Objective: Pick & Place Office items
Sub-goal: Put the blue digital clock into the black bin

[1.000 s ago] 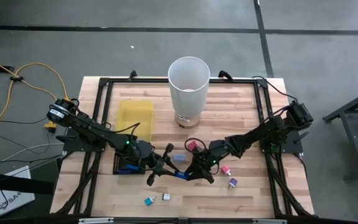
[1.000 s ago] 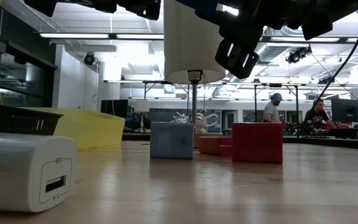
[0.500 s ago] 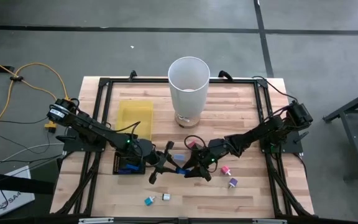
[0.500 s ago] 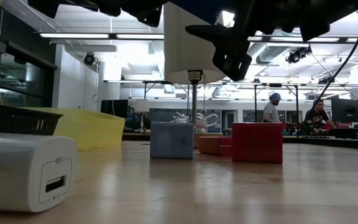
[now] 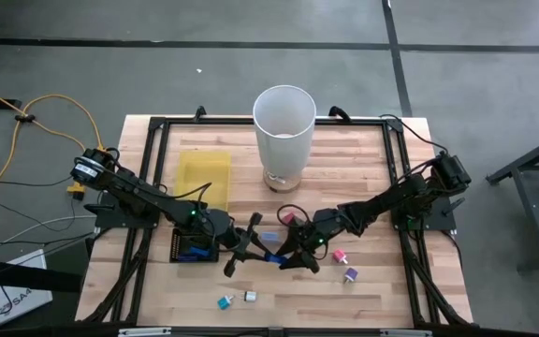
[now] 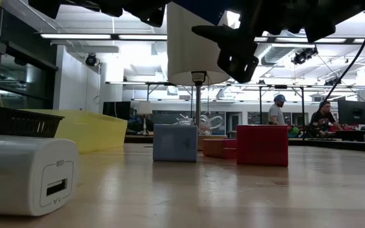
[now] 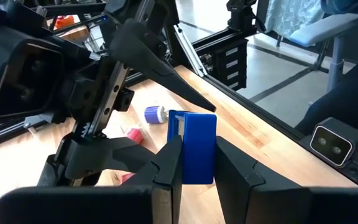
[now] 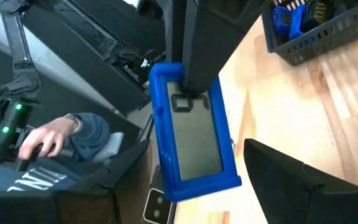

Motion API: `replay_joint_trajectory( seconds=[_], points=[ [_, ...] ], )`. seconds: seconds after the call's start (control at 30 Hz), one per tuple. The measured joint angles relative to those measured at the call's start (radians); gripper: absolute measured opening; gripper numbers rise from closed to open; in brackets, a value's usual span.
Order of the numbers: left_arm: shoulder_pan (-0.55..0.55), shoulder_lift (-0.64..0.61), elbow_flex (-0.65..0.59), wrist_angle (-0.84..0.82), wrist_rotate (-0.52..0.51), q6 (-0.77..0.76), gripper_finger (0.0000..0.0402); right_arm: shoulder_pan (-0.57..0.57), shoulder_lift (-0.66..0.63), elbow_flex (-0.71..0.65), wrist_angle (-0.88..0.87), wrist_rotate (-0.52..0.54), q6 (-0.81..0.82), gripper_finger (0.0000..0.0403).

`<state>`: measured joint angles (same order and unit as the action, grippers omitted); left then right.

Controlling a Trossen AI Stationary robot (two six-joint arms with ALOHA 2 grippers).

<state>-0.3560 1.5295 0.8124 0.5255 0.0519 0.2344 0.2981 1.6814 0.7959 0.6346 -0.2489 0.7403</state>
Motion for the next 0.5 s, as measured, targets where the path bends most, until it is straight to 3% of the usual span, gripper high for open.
replay_joint_trajectory(
  seconds=[0.33, 0.5],
  points=[
    [0.000, 0.000, 0.000, -0.003, 0.003, 0.000, 0.0063, 0.017, 0.000, 0.000, -0.109, -0.022, 0.002, 0.0241],
    [-0.001, 0.000, 0.000, 0.000, 0.003, 0.001, 0.0063, 0.031, 0.000, 0.000, -0.109, -0.097, 0.044, 0.0240]
  ],
)
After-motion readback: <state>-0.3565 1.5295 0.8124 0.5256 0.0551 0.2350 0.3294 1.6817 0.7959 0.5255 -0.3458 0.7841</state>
